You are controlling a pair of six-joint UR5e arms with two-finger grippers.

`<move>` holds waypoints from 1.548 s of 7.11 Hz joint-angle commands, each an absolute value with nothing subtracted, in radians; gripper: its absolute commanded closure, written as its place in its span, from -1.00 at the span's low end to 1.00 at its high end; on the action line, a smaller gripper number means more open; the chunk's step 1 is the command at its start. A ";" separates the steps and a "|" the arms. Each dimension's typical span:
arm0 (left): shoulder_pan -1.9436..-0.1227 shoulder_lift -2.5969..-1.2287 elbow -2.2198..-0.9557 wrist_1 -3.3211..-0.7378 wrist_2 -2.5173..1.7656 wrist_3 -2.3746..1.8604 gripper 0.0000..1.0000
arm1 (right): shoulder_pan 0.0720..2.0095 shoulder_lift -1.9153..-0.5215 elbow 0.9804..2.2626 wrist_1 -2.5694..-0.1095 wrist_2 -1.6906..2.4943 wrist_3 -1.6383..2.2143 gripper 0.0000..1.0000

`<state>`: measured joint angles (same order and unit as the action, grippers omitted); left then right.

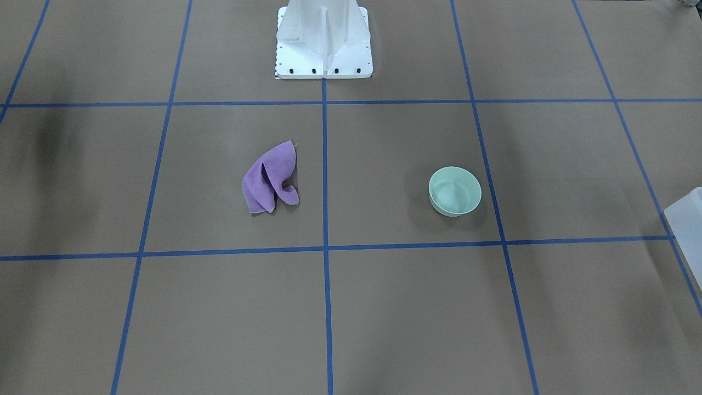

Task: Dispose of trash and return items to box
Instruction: 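Lift the yellow cup with the left gripper and drop it into the clear bin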

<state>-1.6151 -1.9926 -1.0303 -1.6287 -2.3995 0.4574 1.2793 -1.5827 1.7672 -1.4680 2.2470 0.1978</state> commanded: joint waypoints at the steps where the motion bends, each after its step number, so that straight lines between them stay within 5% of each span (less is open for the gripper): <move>1: -1.611 -2.008 -0.817 -1.841 -2.399 0.462 1.00 | 1.278 -1.572 1.763 -1.468 2.238 0.198 -1.00; 5: -1.513 -2.011 -0.746 -1.955 -2.391 0.420 1.00 | 1.279 -1.560 1.763 -1.468 2.237 0.202 -1.00; 6: -1.511 -2.010 -0.715 -1.994 -2.391 0.420 0.77 | 1.279 -1.560 1.761 -1.468 2.237 0.202 -1.00; 7: -1.511 -2.011 -0.713 -2.002 -2.355 0.420 -0.16 | 1.278 -1.560 1.761 -1.468 2.238 0.202 -1.00; 9: -1.516 -2.019 -0.729 -2.002 -2.353 0.428 -0.97 | 1.279 -1.560 1.763 -1.468 2.238 0.204 -1.00; 11: -1.584 -2.064 -0.847 -1.836 -2.358 0.420 -0.98 | 1.279 -1.560 1.764 -1.468 2.238 0.204 -1.00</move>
<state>-1.5491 -2.0385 -0.7693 -1.9482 -2.3565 0.4229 1.2793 -1.5601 1.7629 -1.4680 2.2380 0.2039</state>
